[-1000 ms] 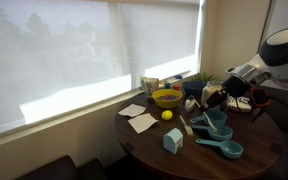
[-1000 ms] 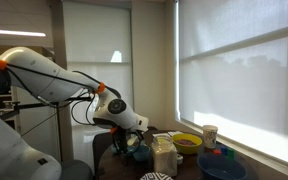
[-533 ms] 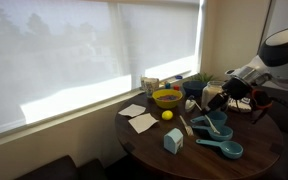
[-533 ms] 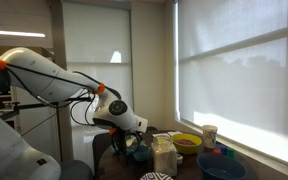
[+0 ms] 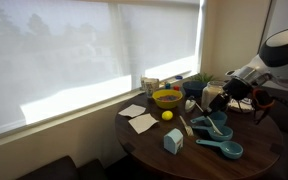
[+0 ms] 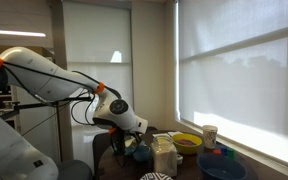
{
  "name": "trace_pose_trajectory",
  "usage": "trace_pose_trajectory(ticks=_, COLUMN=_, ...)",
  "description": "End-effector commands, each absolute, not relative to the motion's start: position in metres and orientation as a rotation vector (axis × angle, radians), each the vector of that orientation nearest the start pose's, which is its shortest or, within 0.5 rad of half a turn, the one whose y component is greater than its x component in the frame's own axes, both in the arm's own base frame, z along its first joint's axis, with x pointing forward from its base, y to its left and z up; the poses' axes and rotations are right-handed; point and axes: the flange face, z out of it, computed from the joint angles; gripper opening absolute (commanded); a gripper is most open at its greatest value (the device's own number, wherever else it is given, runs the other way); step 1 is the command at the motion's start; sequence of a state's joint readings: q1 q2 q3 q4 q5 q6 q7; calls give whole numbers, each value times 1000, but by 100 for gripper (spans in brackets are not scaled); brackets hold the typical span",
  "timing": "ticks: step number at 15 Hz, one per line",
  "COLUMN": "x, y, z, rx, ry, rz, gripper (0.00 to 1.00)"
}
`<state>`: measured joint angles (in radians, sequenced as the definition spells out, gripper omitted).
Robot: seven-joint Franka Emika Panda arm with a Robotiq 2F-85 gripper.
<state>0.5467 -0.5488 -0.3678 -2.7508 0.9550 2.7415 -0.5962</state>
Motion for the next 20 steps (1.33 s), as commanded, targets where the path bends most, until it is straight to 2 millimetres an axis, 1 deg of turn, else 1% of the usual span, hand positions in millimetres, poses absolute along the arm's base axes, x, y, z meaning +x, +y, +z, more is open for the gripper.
trace_pose_trajectory(ticks=1, x=387, y=43, z=414, rx=-2431, ry=122, rz=-658, gripper=3)
trace_pose_trajectory(ticks=5, x=385, y=45, z=428, rx=-2479, ry=173, rz=-669, gripper=3)
trace_pose_trajectory(ticks=9, x=384, y=49, z=434, rx=-2623, ry=291, rz=-574, gripper=3)
trace_pose_trajectory(ticks=10, x=386, y=48, z=440, rx=-2657, ry=315, rz=-569, gripper=3)
trace_pose_trajectory(ticks=11, x=385, y=48, z=430, rx=-2608, ry=256, rz=-592, gripper=13)
trace_pose_trajectory(ticks=13, x=386, y=48, z=434, rx=-2643, ry=293, rz=-582, gripper=13)
trace_pose_trajectory(ticks=17, x=387, y=47, z=434, rx=-2646, ry=302, rz=-579, gripper=13)
trace_pose_trajectory(ticks=18, x=387, y=47, z=434, rx=-2646, ry=302, rz=-579, gripper=3)
trace_pose_trajectory(ticks=20, x=389, y=45, z=436, rx=-2667, ry=308, rz=-576, gripper=3)
